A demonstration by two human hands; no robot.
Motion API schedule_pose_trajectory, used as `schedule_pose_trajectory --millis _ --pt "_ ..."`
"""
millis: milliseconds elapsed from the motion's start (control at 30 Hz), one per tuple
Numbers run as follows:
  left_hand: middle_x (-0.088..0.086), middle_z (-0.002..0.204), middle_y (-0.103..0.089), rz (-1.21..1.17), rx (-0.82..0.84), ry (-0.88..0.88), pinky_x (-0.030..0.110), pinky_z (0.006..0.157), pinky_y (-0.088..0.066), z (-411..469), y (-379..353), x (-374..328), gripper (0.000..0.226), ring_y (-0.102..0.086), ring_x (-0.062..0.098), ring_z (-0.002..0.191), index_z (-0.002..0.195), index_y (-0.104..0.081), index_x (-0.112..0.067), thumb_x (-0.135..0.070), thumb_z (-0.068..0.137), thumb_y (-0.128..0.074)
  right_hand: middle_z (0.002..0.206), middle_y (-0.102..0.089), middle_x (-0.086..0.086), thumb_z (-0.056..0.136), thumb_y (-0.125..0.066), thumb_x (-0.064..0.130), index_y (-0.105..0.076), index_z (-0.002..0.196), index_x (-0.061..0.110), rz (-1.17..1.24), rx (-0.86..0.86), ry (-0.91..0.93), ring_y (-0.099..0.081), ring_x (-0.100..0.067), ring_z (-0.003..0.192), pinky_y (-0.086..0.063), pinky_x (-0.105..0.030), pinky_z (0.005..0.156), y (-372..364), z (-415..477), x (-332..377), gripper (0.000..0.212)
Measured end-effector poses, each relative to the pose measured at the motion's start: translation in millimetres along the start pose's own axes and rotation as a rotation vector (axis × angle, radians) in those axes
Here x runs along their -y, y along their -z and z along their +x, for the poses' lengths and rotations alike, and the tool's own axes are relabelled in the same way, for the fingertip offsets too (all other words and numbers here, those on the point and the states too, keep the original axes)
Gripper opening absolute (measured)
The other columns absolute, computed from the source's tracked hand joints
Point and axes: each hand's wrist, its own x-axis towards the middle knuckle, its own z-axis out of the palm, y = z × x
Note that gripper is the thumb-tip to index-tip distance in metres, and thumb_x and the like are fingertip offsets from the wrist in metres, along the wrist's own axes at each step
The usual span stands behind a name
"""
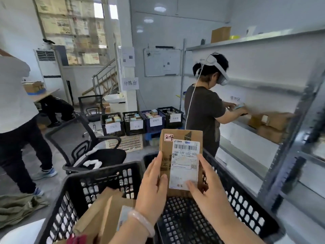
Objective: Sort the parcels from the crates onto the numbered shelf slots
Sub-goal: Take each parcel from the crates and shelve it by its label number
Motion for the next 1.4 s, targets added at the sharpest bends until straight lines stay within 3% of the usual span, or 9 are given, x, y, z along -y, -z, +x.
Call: schedule_pose_trajectory --millis 100,233,333,467,600,733,900,1033,1400 --pt "-0.026 0.158 -0.012 0.044 0.131 -0.129 0.01 0.111 -0.012 8 -49 -23 0.068 0.002 -0.023 0.137 0.129 -0.005 -0.081 -0.031 0.103 -0.042 0.138 -0.028 0.04 0.085 -0.066 0.04 -0.011 0.135 0.068 -0.112 -0.143 -0.059 -0.028 0.015 0.129 -0.035 -0.019 0.105 47 -15 -12 0.079" --pt "-0.011 0.161 -0.016 0.0 0.301 -0.305 0.031 0.117 -0.03 3 -116 -66 0.07 -0.02 0.006 0.145 0.132 -0.01 -0.076 -0.043 0.094 -0.059 0.127 -0.024 0.051 0.085 -0.071 0.029 -0.011 0.132 0.072 -0.209 -0.303 -0.122 -0.028 0.025 0.121 -0.04 -0.009 0.094 118 -45 -28 0.087" --pt "-0.013 0.158 -0.016 -0.013 0.346 -0.393 0.03 0.116 -0.024 -11 -160 -103 0.086 -0.02 0.009 0.141 0.131 -0.003 -0.078 -0.047 0.086 -0.069 0.128 -0.022 0.055 0.087 -0.07 0.026 -0.014 0.134 0.07 -0.247 -0.357 -0.133 -0.027 0.025 0.123 -0.041 -0.006 0.091 176 -74 -34 0.086" --pt "-0.015 0.153 -0.03 -0.147 0.389 -0.442 0.042 0.112 -0.04 -43 -222 -156 0.09 -0.032 0.01 0.138 0.134 -0.008 -0.075 -0.037 0.085 -0.073 0.124 -0.016 0.061 0.086 -0.07 0.032 -0.007 0.13 0.074 -0.37 -0.415 -0.135 -0.023 0.033 0.115 -0.033 -0.001 0.089 256 -110 -37 0.087" --pt "-0.008 0.152 -0.035 -0.23 0.393 -0.457 0.047 0.109 -0.042 -82 -296 -216 0.088 -0.037 0.017 0.137 0.136 -0.011 -0.074 -0.039 0.084 -0.072 0.146 -0.016 0.04 0.086 -0.064 0.047 -0.001 0.138 0.065 -0.585 -0.471 -0.137 -0.021 0.016 0.13 -0.024 -0.017 0.107 348 -162 -41 0.084" --pt "-0.006 0.154 -0.034 -0.294 0.41 -0.552 0.05 0.11 -0.04 -128 -377 -287 0.082 -0.035 0.018 0.137 0.139 -0.01 -0.07 -0.049 0.084 -0.066 0.155 0.001 0.029 0.089 -0.05 0.057 0.01 0.139 0.062 -0.903 -0.489 -0.157 -0.015 -0.003 0.143 -0.024 -0.03 0.114 449 -230 -48 0.079" --pt "-0.005 0.154 -0.034 -0.405 0.504 -0.647 0.051 0.11 -0.039 -190 -468 -370 0.08 -0.034 0.018 0.136 0.141 -0.009 -0.069 -0.06 0.081 -0.061 0.158 -0.001 0.022 0.09 -0.045 0.059 0.001 0.146 0.053 -1.121 -0.54 -0.267 -0.017 -0.011 0.145 -0.021 -0.032 0.115 559 -308 -44 0.073" --pt "0.001 0.155 -0.034 -0.477 0.592 -0.731 0.053 0.111 -0.038 -236 -524 -423 0.077 -0.034 0.024 0.14 0.144 -0.012 -0.063 -0.063 0.082 -0.057 0.156 0.006 0.024 0.089 -0.033 0.066 0.008 0.142 0.058 -1.259 -0.57 -0.389 -0.009 -0.012 0.147 -0.01 -0.032 0.116 623 -362 -36 0.068" --pt "-0.002 0.15 -0.039 -0.714 0.816 -0.83 0.036 0.108 -0.039 -337 -666 -544 0.074 -0.039 0.013 0.127 0.145 -0.019 -0.053 -0.063 0.082 -0.055 0.157 -0.023 0.012 0.086 -0.042 0.06 -0.02 0.149 0.045 -1.46 -0.642 -0.763 -0.021 -0.013 0.143 -0.006 -0.032 0.114 737 -455 -28 0.068"
